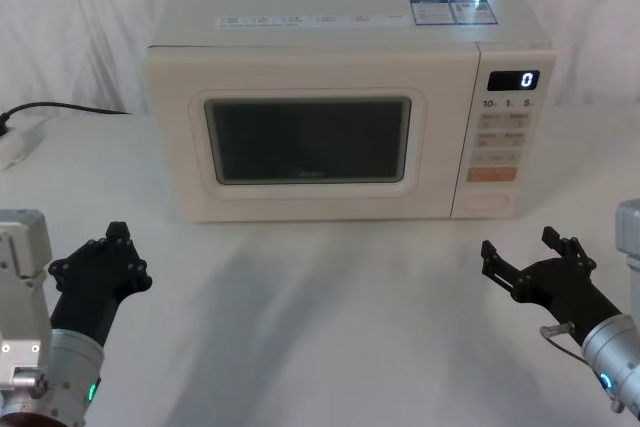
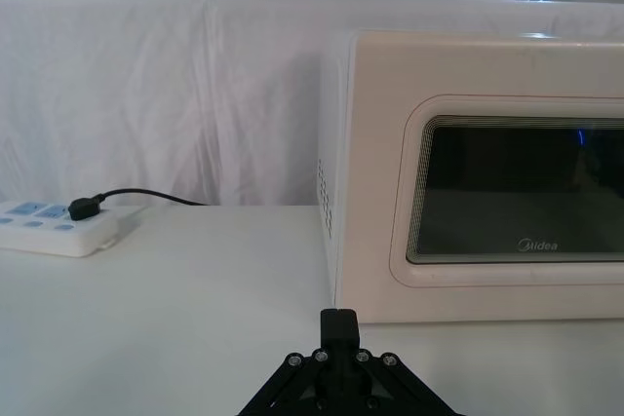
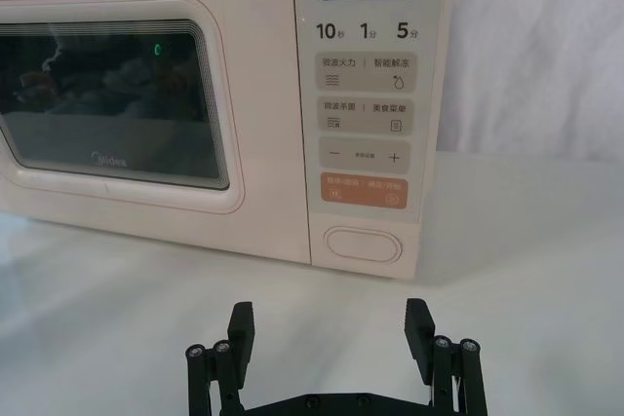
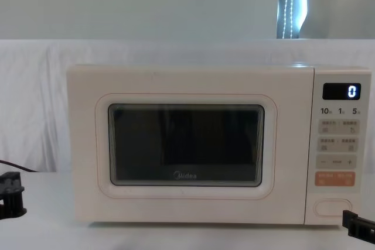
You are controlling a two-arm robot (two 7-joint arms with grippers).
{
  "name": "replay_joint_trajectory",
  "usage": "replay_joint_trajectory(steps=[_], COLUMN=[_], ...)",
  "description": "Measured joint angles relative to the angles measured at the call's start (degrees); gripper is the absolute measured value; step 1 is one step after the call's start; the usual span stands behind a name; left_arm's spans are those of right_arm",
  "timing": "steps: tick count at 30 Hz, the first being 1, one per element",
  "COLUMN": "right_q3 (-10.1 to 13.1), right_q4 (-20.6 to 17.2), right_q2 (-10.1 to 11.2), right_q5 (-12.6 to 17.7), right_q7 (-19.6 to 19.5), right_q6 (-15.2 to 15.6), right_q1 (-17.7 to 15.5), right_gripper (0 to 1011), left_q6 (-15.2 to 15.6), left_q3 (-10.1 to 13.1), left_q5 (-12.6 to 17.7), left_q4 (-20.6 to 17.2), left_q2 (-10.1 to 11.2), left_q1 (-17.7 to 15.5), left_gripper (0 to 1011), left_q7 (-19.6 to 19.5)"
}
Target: Press the button to open the microwave door with one hand; close the microwave door with the other hand.
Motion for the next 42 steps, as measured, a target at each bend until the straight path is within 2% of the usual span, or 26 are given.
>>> replay_joint_trajectory(steps=[4,6,7,11,14,16,17,22,29,30,32,35,42], right_q3=[0.00,0.00,0.00,0.00,0.00,0.00,0.00,0.00,0.00,0.00,0.00,0.00,0.00], right_q4=[0.00,0.00,0.00,0.00,0.00,0.00,0.00,0.00,0.00,0.00,0.00,0.00,0.00], right_q2=[0.00,0.00,0.00,0.00,0.00,0.00,0.00,0.00,0.00,-0.01,0.00,0.00,0.00], right_q5=[0.00,0.00,0.00,0.00,0.00,0.00,0.00,0.00,0.00,0.00,0.00,0.00,0.00], right_q7=[0.00,0.00,0.00,0.00,0.00,0.00,0.00,0.00,0.00,0.00,0.00,0.00,0.00], right_q6=[0.00,0.00,0.00,0.00,0.00,0.00,0.00,0.00,0.00,0.00,0.00,0.00,0.00], right_q1=[0.00,0.00,0.00,0.00,0.00,0.00,0.00,0.00,0.00,0.00,0.00,0.00,0.00], right_gripper=[1002,1002,1002,1002,1002,1002,1002,1002,1002,1002,1002,1002,1002], left_q6=[0.06,0.07,0.09,0.12,0.15,0.16,0.16,0.19,0.21,0.22,0.21,0.22,0.21], left_q3=[0.02,0.03,0.04,0.06,0.08,0.10,0.10,0.11,0.11,0.11,0.11,0.11,0.11], left_q5=[-0.03,-0.03,-0.05,-0.07,-0.08,-0.09,-0.09,-0.10,-0.09,-0.09,-0.09,-0.09,-0.09], left_q4=[-0.06,-0.08,-0.09,-0.11,-0.13,-0.15,-0.15,-0.18,-0.20,-0.20,-0.20,-0.20,-0.20], left_q2=[0.04,0.04,0.05,0.06,0.08,0.09,0.09,0.11,0.13,0.13,0.13,0.13,0.13], left_q1=[-0.03,-0.04,-0.05,-0.07,-0.08,-0.09,-0.09,-0.09,-0.09,-0.09,-0.09,-0.09,-0.09], left_gripper=[74,153,153,304,363,455,455,650,844,895,912,1000,1001], left_q7=[0.00,-0.01,-0.01,-0.02,-0.03,-0.03,-0.04,-0.04,-0.05,-0.05,-0.05,-0.05,-0.05])
